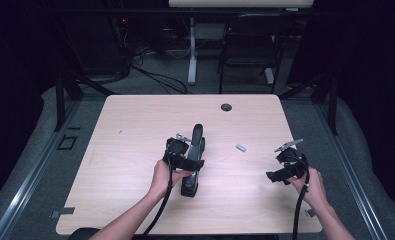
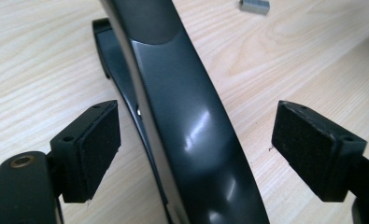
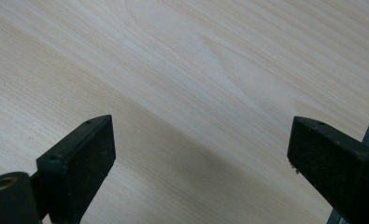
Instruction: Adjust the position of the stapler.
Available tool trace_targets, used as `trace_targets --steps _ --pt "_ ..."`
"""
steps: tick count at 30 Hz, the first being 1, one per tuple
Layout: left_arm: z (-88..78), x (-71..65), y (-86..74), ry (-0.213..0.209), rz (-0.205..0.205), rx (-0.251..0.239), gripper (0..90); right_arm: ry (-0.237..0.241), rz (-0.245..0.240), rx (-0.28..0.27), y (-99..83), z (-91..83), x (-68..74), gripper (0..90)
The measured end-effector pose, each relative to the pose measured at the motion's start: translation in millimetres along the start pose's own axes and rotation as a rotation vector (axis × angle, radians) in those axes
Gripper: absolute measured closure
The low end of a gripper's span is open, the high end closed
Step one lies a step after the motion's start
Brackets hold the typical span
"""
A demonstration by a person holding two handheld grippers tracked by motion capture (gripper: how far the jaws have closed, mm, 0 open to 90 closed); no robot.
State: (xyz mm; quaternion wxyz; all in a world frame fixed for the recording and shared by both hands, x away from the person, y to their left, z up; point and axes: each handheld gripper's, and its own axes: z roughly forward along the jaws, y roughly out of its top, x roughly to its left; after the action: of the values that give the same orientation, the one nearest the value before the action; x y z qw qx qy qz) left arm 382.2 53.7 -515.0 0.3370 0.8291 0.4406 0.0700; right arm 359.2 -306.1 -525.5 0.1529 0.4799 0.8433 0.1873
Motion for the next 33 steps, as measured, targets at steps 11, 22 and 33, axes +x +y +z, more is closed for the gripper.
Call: trace_targets --steps 11,22,33 --pt "8.0 2.0 -1.9 0.038 -0.010 0.010 37.1 -0.004 -0.004 0.005 -0.2 -0.3 0.1 7.8" --pt "8.0 1.1 0.1 -0.021 0.049 0.060 40.9 -0.007 -0.011 0.015 -0.5 0.0 0.4 8.1" --pt "7.2 4.5 0.3 -0.104 0.113 0.100 44.5 0.000 0.000 0.001 -1.6 1.0 1.1 8.3"
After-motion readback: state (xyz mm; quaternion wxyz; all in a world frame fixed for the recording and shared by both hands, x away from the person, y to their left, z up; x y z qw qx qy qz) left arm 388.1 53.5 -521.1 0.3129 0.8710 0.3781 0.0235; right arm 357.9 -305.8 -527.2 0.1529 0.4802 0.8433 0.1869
